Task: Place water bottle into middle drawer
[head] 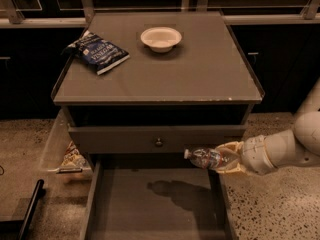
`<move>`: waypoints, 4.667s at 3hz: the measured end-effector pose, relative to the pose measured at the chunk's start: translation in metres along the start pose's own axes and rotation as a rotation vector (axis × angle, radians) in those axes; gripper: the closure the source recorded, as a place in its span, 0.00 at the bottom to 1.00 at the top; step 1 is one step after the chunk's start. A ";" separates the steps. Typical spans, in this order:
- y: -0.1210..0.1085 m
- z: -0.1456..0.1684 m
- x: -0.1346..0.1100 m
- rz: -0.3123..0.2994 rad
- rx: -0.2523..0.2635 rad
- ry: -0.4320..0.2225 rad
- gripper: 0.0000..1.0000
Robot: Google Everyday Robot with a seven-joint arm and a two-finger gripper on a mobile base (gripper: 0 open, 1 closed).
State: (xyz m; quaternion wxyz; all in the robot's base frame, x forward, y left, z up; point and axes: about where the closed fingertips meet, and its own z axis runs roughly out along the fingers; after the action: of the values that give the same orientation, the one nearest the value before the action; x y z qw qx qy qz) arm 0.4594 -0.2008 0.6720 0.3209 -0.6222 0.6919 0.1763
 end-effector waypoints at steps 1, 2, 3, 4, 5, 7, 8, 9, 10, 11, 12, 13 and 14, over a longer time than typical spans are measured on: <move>-0.001 0.032 0.018 -0.009 0.008 -0.021 1.00; 0.010 0.043 0.025 -0.027 -0.053 0.038 1.00; 0.010 0.044 0.024 -0.030 -0.058 0.042 1.00; 0.007 0.068 0.028 -0.001 -0.046 0.003 1.00; 0.000 0.114 0.040 0.047 -0.041 -0.040 1.00; 0.000 0.201 0.064 0.060 -0.061 -0.068 1.00; 0.012 0.237 0.083 0.049 -0.090 -0.051 1.00; 0.021 0.264 0.103 0.038 -0.109 -0.034 1.00; 0.029 0.283 0.120 0.036 -0.106 -0.026 1.00; 0.030 0.284 0.121 0.038 -0.107 -0.027 0.81; 0.030 0.284 0.121 0.038 -0.107 -0.027 0.58; 0.030 0.284 0.121 0.038 -0.107 -0.027 0.35; 0.030 0.284 0.120 0.038 -0.107 -0.027 0.12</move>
Offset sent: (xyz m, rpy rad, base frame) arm -0.0142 0.0120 -0.0560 -0.1399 0.0975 0.1146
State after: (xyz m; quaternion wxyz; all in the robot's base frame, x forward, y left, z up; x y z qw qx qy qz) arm 0.4915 -0.1034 0.3797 0.2931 -0.6230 0.6888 0.2272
